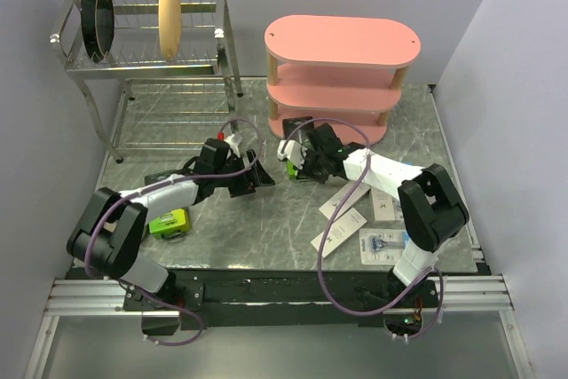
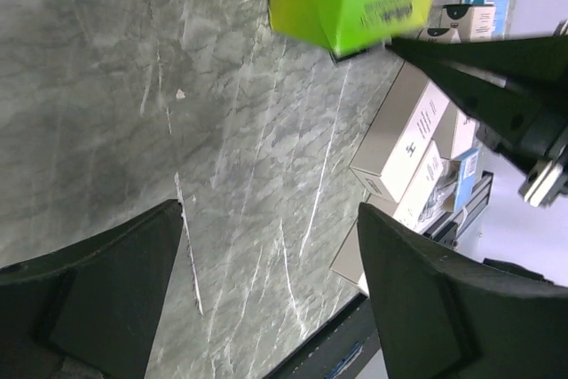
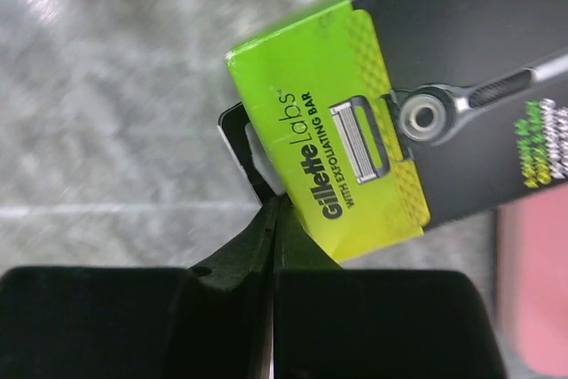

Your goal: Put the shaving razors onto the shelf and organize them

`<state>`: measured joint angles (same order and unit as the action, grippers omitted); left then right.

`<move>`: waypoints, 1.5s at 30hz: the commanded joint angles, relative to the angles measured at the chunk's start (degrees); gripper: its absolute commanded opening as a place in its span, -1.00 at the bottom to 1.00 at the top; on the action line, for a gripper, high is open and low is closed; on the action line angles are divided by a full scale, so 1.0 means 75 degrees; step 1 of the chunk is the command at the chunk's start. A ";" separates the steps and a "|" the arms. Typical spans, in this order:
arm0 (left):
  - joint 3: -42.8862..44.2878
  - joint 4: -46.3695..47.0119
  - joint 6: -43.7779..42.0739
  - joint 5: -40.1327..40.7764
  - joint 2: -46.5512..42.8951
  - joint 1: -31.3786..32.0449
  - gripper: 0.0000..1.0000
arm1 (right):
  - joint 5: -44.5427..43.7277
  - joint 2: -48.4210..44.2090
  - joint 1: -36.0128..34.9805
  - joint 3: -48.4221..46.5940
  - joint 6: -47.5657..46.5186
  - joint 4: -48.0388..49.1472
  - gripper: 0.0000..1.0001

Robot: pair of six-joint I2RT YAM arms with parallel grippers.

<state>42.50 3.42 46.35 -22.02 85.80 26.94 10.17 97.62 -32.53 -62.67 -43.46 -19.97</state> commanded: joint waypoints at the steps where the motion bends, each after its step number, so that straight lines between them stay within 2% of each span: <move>1: -0.0229 0.0094 -0.0016 0.0054 -0.0576 -0.0076 0.71 | -0.0548 0.0144 -0.0080 -0.0525 0.0006 0.1091 -1.00; 12: -0.0569 0.0224 -0.0051 0.0100 -0.1069 -0.0252 0.74 | -0.0360 0.0753 -0.0150 -0.1780 0.0616 0.0659 -1.00; 19: -0.0534 0.0270 -0.0027 0.0193 -0.1209 -0.0299 0.74 | 0.0166 -0.0371 -0.0232 -0.0539 0.0019 0.0601 -1.00; 24: -0.0358 0.0376 -0.0132 0.0288 -0.1116 -0.0428 0.74 | 0.0307 -0.0372 -0.0303 -0.0163 -0.0708 0.0295 -1.00; 35: -0.0381 0.0470 -0.0168 0.0346 -0.1069 -0.0674 0.75 | 0.0893 0.0003 -0.0607 -0.0292 -0.1821 -0.0829 -1.00; 38: -0.0428 0.0493 -0.0145 0.0393 -0.1092 -0.0720 0.76 | 0.0765 0.0061 -0.0689 -0.0198 -0.1811 -0.0784 -1.00; 40: -0.0405 0.0482 -0.0121 0.0393 -0.1046 -0.0756 0.76 | 0.0275 0.0213 -0.0771 -0.0093 -0.1671 -0.0562 -1.00; 42: -0.0324 0.0446 -0.0133 0.0452 -0.1010 -0.0791 0.76 | -0.0438 0.0342 -0.0842 0.0012 -0.1530 -0.0012 -1.00; 45: -0.0276 0.0411 -0.0121 0.0475 -0.0905 -0.0826 0.76 | -0.0734 0.0460 -0.0865 0.0258 -0.1599 0.0692 -1.00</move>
<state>38.37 4.14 46.15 -19.46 78.59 21.26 10.50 99.22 -38.48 -62.92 -55.11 -21.69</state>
